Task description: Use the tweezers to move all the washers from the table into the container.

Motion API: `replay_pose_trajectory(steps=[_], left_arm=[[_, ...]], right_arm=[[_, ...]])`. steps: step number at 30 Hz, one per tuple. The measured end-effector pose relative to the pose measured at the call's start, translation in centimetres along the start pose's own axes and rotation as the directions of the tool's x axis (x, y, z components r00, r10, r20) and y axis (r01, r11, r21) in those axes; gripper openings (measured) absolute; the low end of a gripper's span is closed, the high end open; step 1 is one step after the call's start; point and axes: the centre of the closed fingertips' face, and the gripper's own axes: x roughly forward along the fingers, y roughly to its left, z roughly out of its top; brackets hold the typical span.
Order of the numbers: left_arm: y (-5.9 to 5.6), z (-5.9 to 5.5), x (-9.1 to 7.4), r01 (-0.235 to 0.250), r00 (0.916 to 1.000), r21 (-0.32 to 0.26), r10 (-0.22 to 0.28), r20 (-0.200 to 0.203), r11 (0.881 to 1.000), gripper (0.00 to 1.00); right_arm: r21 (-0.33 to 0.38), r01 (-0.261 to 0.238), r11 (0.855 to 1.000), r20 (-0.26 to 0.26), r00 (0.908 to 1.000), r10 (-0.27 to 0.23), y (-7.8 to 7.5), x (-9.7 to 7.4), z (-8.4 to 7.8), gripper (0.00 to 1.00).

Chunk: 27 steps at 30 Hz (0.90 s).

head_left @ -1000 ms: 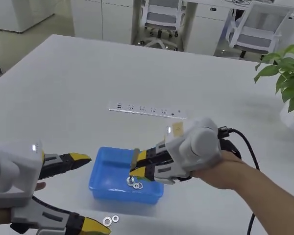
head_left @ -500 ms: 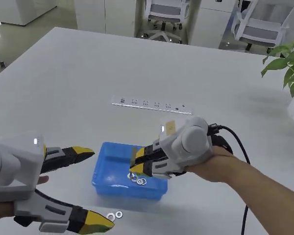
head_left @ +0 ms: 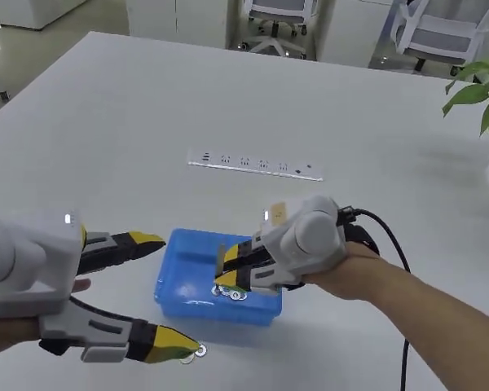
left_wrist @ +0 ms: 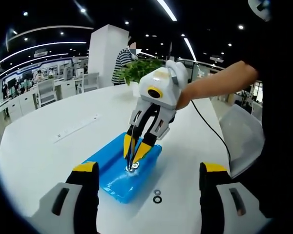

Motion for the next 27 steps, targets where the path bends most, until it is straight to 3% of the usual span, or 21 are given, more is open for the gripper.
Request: replay_pose_trajectory(steps=[9,21,27], left_arm=[[0.5,0.4,0.9,0.015,0.9999,0.017,-0.015,-0.003,1.0,0.82],[1.2,1.0,3.3,0.084,0.995,0.102,-0.078,-0.061,0.991,0.56],[1.6,1.3,4.1,0.107,0.9928,0.144,-0.097,-0.07,0.984,0.39]], right_arm=[[0.013,-0.014,1.0,-0.007,0.9999,0.014,0.2,1.0,-0.7,0.09],[0.023,-0.024,0.999,-0.003,0.9997,0.024,0.4,1.3,-1.3,0.09],[0.02,-0.025,0.999,-0.005,0.9997,0.026,0.4,1.3,-1.4,0.09]])
